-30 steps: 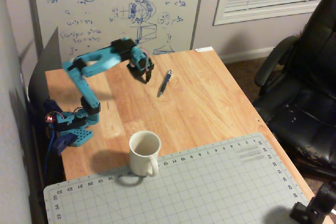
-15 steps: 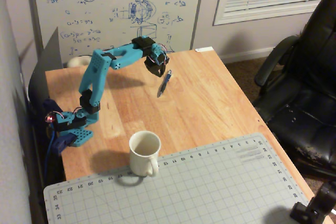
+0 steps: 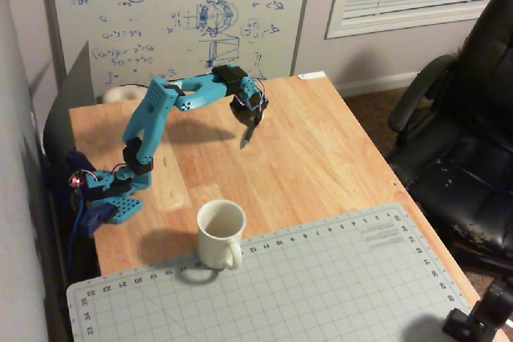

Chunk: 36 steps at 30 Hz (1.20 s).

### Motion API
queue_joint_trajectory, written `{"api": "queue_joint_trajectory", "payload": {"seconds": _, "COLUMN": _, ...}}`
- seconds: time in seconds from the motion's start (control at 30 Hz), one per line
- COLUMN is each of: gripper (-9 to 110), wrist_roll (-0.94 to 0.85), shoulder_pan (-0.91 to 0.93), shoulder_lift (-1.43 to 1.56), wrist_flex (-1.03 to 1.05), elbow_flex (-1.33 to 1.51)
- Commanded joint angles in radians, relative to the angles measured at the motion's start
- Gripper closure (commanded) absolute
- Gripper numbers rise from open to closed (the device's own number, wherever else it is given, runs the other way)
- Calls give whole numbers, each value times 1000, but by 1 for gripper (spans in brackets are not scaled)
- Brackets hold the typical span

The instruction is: Touch the pen.

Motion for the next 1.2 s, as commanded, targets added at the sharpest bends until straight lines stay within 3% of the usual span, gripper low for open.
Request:
{"api": "queue_joint_trajectory", "payload": {"seconds": 0.0, "gripper": 101, "wrist_roll": -6, "shoulder_pan": 0, "shoulder_lift": 11, "wrist_flex": -18, "elbow_flex": -92}}
{"api": "queue_joint_trajectory", "payload": {"seconds": 1.17, "gripper": 101, "wrist_roll": 8, "shoulder_pan": -37, "shoulder_lift": -60, "wrist_flex": -17, "elbow_flex": -94}}
